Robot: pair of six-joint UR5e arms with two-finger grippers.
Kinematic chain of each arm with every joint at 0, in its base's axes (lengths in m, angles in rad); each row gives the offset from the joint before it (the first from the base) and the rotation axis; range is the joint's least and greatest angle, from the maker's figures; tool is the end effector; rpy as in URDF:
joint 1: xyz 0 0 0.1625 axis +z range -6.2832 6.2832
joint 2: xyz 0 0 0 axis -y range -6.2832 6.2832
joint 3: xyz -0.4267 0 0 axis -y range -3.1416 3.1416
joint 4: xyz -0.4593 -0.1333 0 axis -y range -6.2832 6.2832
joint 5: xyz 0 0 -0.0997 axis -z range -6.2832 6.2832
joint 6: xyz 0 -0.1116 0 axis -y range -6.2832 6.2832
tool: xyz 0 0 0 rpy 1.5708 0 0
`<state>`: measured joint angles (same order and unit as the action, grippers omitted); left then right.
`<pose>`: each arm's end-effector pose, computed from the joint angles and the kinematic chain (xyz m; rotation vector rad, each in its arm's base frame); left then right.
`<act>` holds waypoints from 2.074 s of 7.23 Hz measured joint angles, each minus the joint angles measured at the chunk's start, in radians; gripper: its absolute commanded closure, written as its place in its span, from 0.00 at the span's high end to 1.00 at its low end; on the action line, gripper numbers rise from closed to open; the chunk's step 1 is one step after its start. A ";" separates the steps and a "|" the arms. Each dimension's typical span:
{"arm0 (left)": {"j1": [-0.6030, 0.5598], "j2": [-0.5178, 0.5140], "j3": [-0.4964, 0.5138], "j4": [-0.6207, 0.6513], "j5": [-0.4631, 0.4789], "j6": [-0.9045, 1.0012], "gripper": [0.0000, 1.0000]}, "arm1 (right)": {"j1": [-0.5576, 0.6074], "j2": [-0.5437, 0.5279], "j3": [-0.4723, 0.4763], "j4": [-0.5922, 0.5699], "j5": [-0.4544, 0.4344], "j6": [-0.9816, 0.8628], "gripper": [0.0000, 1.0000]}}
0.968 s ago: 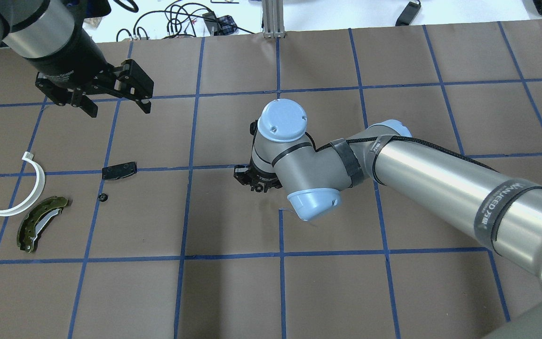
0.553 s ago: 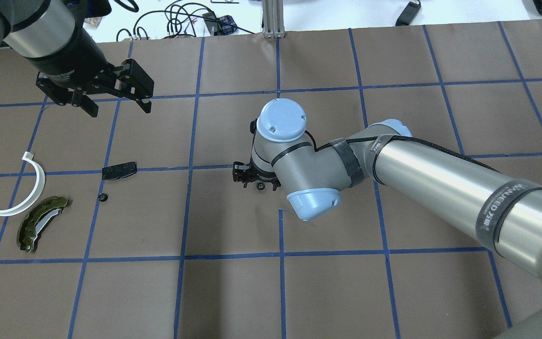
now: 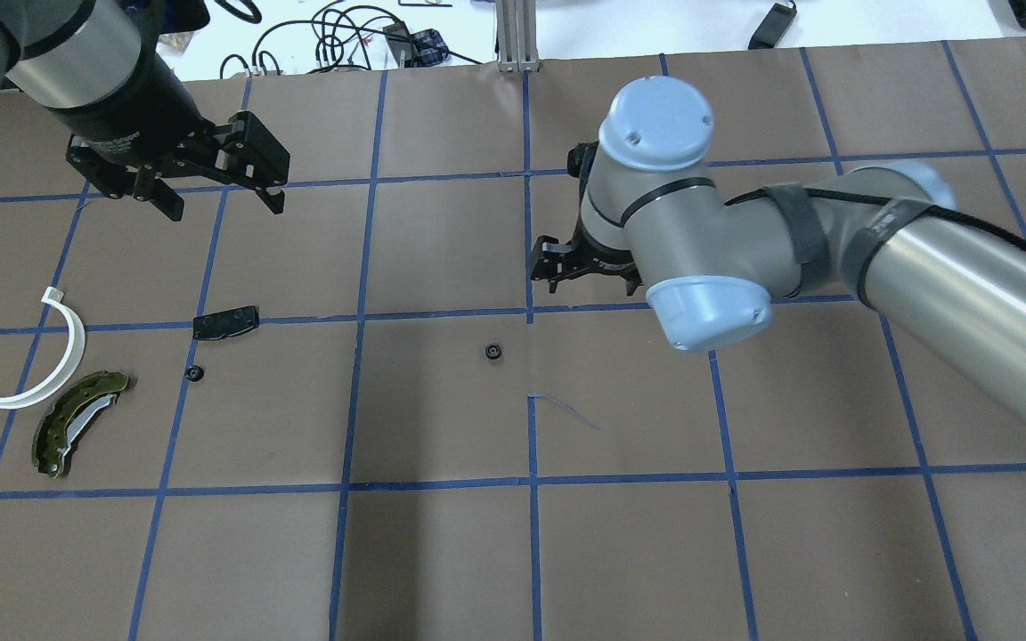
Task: Place bearing gear from tray to pile
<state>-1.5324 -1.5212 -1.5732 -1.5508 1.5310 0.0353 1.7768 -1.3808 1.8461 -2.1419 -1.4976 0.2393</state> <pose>-0.1167 -0.5495 0.5058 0.0027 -3.1025 0.1065 0.2616 -0.5603 0.2753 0.0448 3.0437 -0.1326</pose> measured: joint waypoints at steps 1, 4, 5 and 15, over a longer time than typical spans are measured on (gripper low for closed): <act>0.000 -0.003 -0.001 0.000 -0.001 0.000 1.00 | -0.080 -0.055 -0.003 0.087 -0.002 -0.090 1.00; -0.016 -0.045 -0.012 0.004 -0.005 -0.035 1.00 | -0.229 -0.146 -0.118 0.386 -0.008 -0.231 1.00; -0.063 -0.070 -0.025 0.022 -0.003 -0.083 1.00 | -0.241 -0.155 -0.186 0.479 -0.013 -0.237 1.00; -0.394 -0.469 -0.327 0.726 0.020 -0.478 1.00 | -0.245 -0.166 -0.243 0.584 -0.123 -0.227 1.00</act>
<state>-1.9261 -1.9904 -1.8998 -0.8245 1.5511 -0.4428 1.5318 -1.5469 1.6035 -1.5582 -1.6208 0.0121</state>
